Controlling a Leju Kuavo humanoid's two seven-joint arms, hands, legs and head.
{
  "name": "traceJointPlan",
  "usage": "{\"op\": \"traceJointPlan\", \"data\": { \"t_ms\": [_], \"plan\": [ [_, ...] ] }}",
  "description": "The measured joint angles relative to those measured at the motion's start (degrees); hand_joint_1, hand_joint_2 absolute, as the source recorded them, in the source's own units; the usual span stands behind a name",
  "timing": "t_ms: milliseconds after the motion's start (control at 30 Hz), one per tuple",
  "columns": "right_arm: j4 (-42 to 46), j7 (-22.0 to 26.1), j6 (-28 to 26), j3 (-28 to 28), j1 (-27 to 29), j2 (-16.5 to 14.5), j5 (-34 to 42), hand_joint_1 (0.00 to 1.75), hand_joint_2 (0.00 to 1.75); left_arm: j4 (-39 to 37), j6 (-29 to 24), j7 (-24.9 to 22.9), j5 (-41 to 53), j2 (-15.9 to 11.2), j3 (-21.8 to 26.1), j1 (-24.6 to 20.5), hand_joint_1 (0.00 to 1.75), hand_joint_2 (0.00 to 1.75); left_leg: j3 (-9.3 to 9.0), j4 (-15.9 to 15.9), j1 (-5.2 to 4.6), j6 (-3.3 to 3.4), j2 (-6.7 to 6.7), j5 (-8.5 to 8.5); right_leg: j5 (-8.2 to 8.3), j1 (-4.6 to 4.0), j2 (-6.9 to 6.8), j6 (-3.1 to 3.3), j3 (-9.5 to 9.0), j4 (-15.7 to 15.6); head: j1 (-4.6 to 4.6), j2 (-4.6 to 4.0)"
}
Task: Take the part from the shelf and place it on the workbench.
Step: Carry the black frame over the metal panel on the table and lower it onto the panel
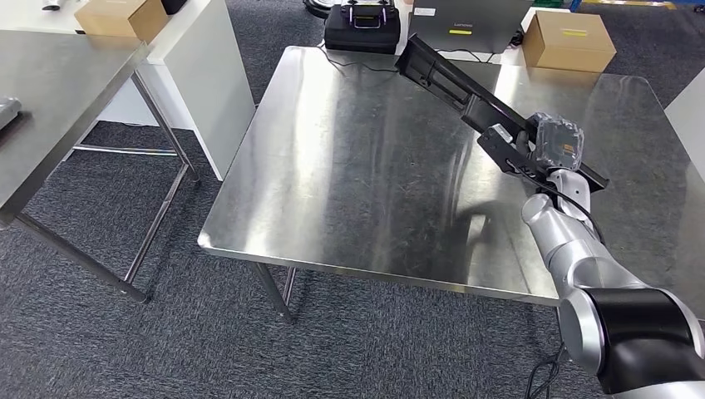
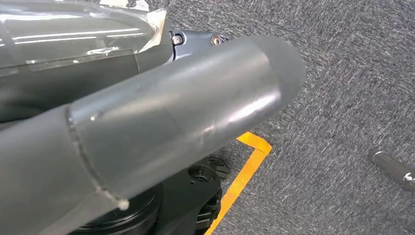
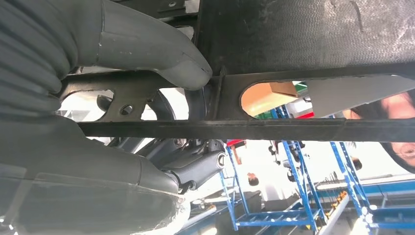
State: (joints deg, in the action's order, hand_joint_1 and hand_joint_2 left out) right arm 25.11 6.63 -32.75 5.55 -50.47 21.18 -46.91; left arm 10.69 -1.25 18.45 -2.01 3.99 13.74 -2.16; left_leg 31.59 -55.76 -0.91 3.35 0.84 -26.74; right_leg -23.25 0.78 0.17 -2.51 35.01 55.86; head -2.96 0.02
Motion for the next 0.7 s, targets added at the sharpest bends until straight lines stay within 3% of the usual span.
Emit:
{"op": "traceJointPlan", "data": {
  "t_ms": [300,667,700],
  "plan": [
    [-1.75,-6.34,5.38,0.08,-0.38,-0.19,-3.92,1.75,1.75,0.00,0.05,-0.14,-0.15,-0.01,0.29,0.01,0.00,0.00,0.01,-0.18,-0.22,-0.04,0.03,0.04,0.01,0.18,-0.03,-0.02,-0.18,0.01,0.00,0.00],
    [-2.70,-8.16,7.33,0.24,-0.70,-0.50,-6.03,1.75,1.75,0.01,0.49,0.35,-0.04,0.00,0.44,0.00,0.00,0.00,0.02,-0.24,-0.34,0.02,0.04,0.00,0.00,0.27,-0.03,-0.02,-0.24,-0.06,-0.01,0.00],
    [-2.71,-8.16,7.33,0.24,-0.69,-0.50,-6.08,1.31,1.31,0.02,0.55,0.45,0.04,0.00,0.44,0.00,0.00,0.44,0.01,-0.24,-0.35,0.02,0.04,0.00,0.00,0.28,-0.03,-0.02,-0.24,-0.06,-0.01,0.00]
  ]
}}
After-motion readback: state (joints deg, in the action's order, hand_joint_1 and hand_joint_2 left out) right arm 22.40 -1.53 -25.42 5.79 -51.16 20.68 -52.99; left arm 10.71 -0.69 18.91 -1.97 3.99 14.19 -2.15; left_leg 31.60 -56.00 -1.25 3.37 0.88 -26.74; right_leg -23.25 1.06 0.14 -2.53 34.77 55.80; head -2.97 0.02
